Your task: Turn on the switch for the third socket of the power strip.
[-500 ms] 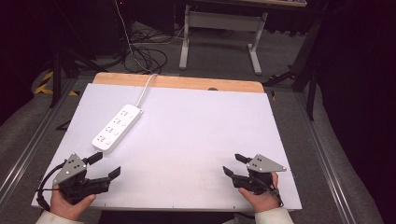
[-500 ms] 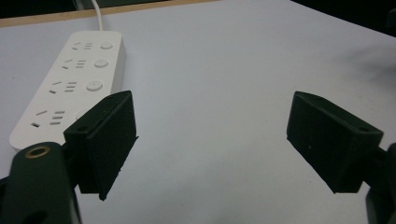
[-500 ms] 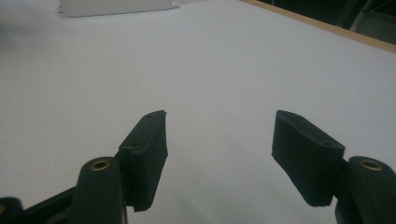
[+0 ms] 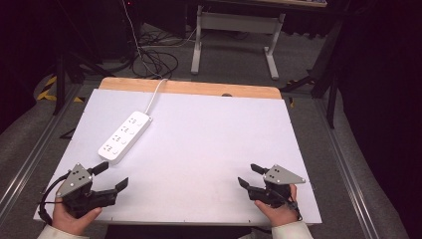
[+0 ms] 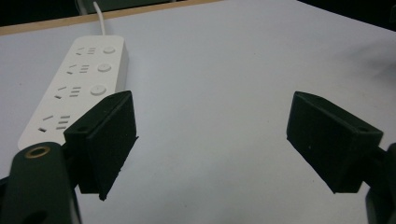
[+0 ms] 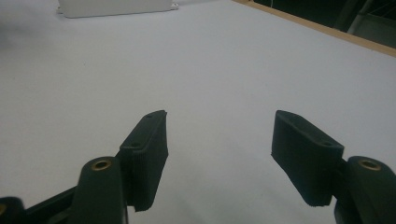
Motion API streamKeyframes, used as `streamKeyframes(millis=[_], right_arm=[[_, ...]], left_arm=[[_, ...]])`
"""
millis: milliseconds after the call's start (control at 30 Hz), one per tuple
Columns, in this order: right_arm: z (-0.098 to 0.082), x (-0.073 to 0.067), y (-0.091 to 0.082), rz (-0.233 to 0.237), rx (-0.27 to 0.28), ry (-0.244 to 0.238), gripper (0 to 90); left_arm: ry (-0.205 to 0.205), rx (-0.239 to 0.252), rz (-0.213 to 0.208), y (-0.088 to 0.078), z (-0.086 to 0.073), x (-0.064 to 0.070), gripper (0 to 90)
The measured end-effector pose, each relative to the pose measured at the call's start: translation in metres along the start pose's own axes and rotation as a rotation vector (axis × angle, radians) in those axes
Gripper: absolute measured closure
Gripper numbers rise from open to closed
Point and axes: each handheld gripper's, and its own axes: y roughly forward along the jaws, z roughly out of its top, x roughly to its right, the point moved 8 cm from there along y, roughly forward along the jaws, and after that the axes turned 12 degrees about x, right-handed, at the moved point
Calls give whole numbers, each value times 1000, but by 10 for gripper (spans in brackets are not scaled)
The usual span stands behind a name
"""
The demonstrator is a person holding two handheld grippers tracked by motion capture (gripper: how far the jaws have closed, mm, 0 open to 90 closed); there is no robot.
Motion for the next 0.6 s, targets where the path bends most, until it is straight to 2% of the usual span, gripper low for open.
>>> streamKeyframes(millis=[200, 600], right_arm=[[0, 0, 0, -1, 1, 2, 370], [-1, 0, 1, -4, -5, 0, 370]], left_arm=[[-12, -1, 0, -1, 2, 0, 162], [0, -11, 8, -2, 6, -1, 165]])
